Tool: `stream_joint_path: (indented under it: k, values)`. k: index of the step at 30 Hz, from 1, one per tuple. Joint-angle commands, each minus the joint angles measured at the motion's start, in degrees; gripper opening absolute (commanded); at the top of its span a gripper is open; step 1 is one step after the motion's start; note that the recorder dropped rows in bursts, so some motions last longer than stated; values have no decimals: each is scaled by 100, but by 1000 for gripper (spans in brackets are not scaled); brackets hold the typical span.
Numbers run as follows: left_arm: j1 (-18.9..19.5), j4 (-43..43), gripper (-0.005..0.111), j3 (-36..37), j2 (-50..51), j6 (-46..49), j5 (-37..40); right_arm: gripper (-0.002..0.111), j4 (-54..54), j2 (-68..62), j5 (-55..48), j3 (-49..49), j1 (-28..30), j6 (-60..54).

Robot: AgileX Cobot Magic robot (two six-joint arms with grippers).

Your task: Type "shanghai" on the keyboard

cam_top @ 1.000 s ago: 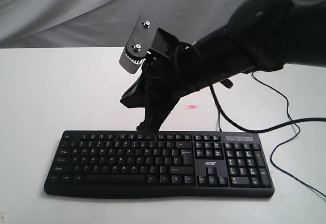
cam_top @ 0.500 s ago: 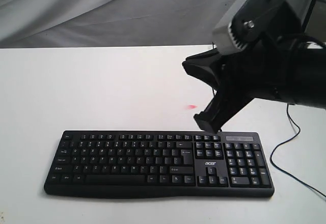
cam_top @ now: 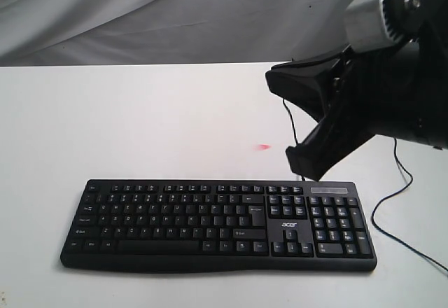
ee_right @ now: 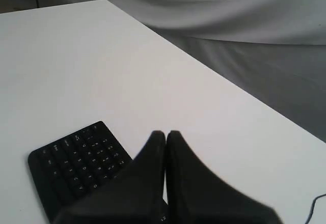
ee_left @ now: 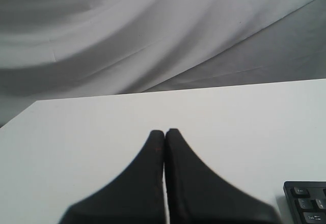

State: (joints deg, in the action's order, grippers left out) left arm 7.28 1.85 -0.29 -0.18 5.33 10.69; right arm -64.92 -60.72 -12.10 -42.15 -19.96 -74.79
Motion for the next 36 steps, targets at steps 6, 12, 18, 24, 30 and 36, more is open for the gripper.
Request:
stream_joint_path:
  k: [6,12,18,24,30,36]
  values:
    - [-22,-3,1,29,18,-16,-36,0,-51,40,617,32,-3,29]
    - [-22,-3,1,29,18,-16,-36,0,-51,40,895,32,-3,29]
    - [-22,-3,1,29,18,-16,-36,0,-51,40,931,32,-3,29]
    - [-22,-3,1,29,18,-16,-36,0,-51,40,931,32,-3,29]
    - [-22,-3,1,29,18,-16,-36,0,-51,112,930,32,-3,29]
    - [-22,-3,1,29,18,-16,-36,0,-51,506,886,32,-3,29]
